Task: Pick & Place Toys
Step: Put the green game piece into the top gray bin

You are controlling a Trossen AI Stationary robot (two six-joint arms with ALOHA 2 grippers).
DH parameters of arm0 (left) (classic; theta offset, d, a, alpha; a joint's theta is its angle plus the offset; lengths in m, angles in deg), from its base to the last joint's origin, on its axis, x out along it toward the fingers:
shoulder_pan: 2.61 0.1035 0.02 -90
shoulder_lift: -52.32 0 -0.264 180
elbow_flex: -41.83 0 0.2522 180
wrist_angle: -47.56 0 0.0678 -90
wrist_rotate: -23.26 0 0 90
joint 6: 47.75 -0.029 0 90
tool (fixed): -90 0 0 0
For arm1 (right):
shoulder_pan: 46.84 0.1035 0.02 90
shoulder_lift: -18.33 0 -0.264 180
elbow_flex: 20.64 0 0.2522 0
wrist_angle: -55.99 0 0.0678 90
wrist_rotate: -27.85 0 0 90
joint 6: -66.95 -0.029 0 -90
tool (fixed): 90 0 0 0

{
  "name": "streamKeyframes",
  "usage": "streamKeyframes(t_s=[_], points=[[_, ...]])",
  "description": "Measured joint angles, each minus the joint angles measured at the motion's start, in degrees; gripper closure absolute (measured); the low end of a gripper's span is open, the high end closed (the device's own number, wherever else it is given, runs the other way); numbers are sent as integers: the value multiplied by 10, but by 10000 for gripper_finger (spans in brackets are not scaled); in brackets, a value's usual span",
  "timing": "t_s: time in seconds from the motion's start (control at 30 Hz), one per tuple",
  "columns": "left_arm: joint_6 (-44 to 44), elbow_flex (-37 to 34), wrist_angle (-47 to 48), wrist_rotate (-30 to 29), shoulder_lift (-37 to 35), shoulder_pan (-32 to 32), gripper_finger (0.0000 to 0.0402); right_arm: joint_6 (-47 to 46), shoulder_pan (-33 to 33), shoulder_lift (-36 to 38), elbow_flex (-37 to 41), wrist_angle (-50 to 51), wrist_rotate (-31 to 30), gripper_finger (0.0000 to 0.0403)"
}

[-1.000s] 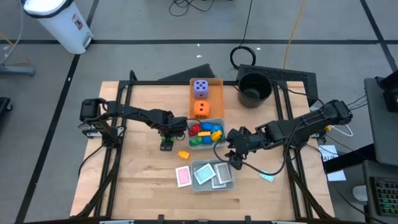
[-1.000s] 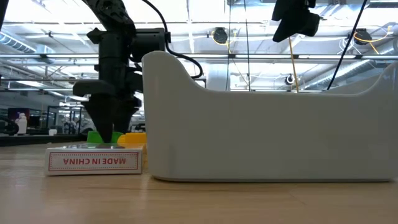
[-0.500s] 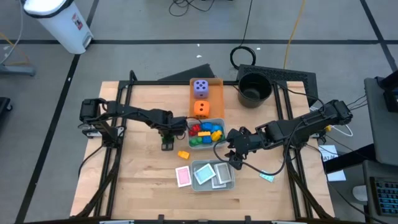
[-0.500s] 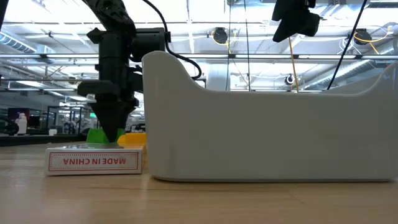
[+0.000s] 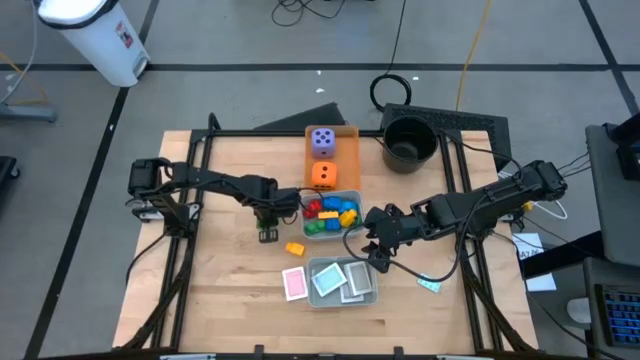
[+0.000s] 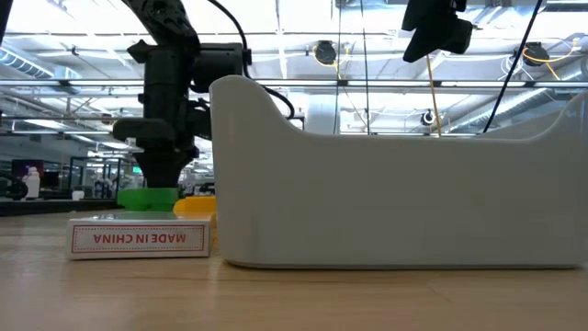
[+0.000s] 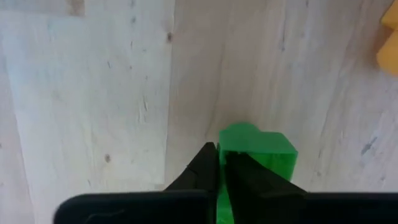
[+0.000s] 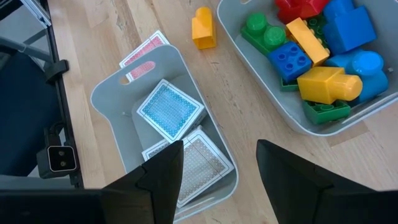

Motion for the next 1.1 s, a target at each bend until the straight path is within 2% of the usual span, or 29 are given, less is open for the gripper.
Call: streamKeyframes(t_s=[0.07, 0.27, 0.4, 0.57, 0.67, 0.8, 0.97, 1.1], points=[[9, 3, 8, 1, 0, 4, 392, 0, 0, 0, 0, 0, 0, 206], [23, 22, 42, 3, -13, 17, 378, 0, 0, 0, 0, 0, 0, 206], [32, 35, 45, 12, -49, 26, 394, 0, 0, 0, 0, -1, 0, 206], [64, 61, 28, 35, -120, 36, 384, 1, 0, 0, 0, -20, 2, 206], [93, 71, -12, 58, -173, 36, 393, 17, 0, 0, 0, -53, 2, 206], [151, 72, -120, 98, -235, 35, 388, 62, 0, 0, 0, -125, -4, 206], [205, 72, -256, 115, -276, 26, 392, 131, 0, 0, 0, -242, -63, 206], [229, 72, -346, 117, -279, 10, 391, 180, 0, 0, 4, -338, -113, 206]])
